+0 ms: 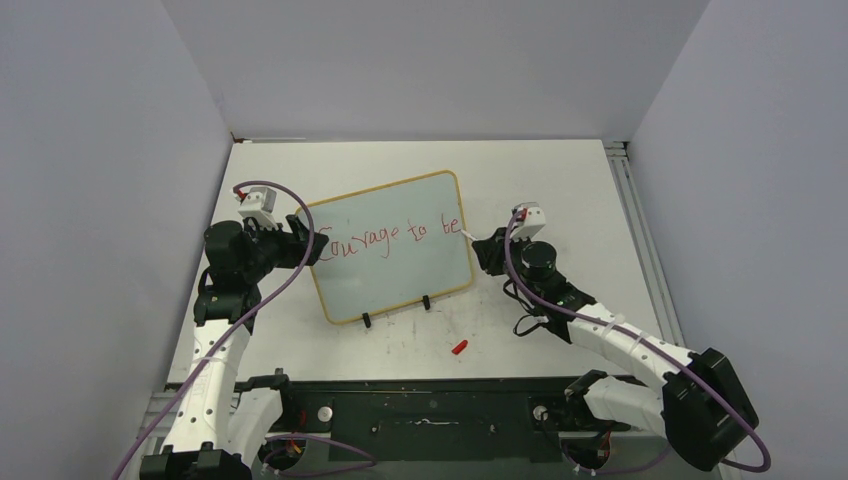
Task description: Write a sentence on the whiteboard
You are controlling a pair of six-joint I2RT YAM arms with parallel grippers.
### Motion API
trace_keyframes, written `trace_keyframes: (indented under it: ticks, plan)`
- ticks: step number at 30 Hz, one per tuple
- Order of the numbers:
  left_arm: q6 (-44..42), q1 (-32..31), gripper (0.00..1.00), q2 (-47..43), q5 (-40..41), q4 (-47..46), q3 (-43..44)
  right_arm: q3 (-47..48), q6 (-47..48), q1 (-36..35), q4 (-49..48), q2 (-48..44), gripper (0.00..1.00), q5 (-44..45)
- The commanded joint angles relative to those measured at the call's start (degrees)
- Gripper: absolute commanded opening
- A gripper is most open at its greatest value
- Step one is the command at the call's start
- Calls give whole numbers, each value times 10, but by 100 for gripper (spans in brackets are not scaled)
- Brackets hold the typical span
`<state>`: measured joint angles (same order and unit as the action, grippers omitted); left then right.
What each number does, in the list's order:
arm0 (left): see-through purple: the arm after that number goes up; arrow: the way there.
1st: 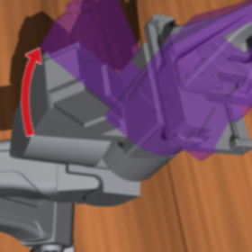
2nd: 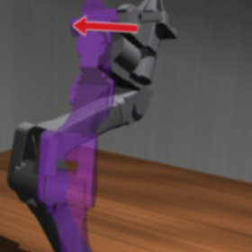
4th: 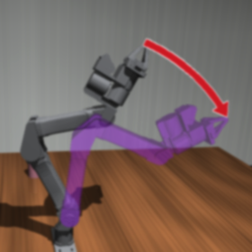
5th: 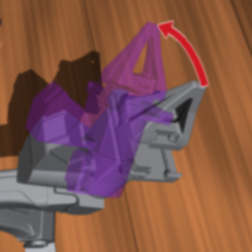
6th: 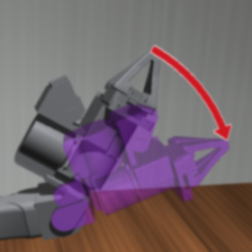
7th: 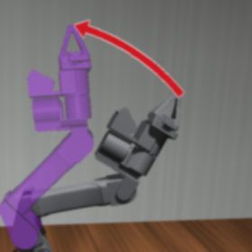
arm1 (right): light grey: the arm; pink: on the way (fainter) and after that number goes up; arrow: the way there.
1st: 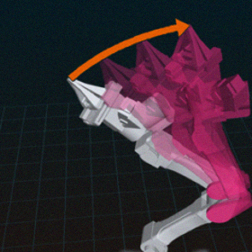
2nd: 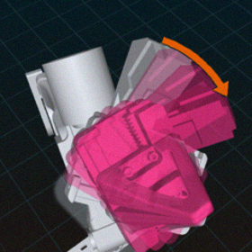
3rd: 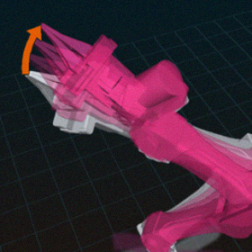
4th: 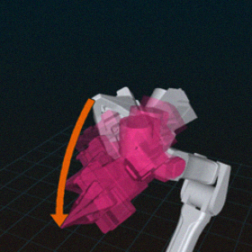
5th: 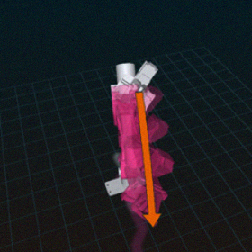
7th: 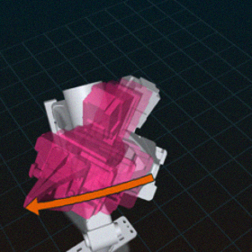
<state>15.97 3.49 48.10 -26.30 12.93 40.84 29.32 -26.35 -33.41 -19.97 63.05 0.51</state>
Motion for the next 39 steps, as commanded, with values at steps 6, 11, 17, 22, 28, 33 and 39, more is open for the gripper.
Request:
trace_keyframes:
  ticks: [6,11,17,22,28,33,39]
  plan:
    - [2,7,70,-6,1,-21,14,12,8,0,-8,-48,5,-24]
    - [5,12,70,0,3,-17,16,19,16,-2,17,-87,5,-55]
    - [7,19,70,6,2,-15,17,19,19,-11,43,-114,5,-58]
    - [10,22,70,12,-1,-14,17,11,14,-37,46,-117,5,-49]
    - [11,23,70,12,-4,-15,16,0,6,-121,35,-107,5,-7]
    - [11,22,70,11,-5,-15,13,-17,-18,-165,-2,-89,5,23]
    - [9,22,70,8,-2,-15,12,-26,-28,-219,-44,-60,5,59]
